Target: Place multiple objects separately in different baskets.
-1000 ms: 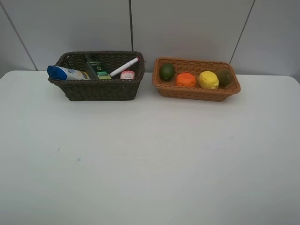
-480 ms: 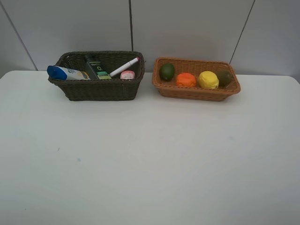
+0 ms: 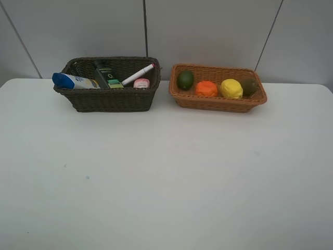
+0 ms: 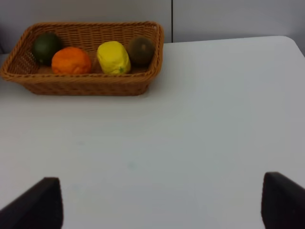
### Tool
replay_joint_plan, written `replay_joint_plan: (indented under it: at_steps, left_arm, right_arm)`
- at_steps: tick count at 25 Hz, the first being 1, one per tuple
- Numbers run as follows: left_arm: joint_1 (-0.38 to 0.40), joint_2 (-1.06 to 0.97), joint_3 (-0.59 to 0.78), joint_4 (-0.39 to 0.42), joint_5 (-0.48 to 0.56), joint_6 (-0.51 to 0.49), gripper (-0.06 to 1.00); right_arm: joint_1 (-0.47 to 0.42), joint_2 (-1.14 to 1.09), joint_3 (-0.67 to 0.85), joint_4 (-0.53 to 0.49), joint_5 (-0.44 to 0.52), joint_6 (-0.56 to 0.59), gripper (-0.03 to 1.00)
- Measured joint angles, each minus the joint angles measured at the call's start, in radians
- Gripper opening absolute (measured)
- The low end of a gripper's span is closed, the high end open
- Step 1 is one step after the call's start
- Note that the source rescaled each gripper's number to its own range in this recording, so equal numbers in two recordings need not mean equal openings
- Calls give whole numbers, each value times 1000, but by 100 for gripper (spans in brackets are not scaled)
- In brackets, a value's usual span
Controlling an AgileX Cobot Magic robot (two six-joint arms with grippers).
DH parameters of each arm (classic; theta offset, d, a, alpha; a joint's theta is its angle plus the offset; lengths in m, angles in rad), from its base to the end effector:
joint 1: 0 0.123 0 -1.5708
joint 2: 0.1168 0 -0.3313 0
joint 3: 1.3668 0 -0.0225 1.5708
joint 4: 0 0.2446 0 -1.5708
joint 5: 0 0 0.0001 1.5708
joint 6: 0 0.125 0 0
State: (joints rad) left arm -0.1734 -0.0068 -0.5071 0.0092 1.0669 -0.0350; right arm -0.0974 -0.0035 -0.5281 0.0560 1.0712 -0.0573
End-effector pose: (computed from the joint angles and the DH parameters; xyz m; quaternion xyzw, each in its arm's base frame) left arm -0.0281 0.0059 0.2600 0.0586 0.8492 -0.0500 0.5224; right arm -0.0300 0.0091 0.2661 0.0153 0.8472 -0.0131 0.5309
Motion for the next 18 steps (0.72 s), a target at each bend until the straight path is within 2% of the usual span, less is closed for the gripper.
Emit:
replay_joint_plan:
  at_steps: [18]
  left_arm:
    - [0, 0, 0, 0, 0, 0, 100]
  right_arm:
    - [0, 0, 0, 0, 0, 0, 98]
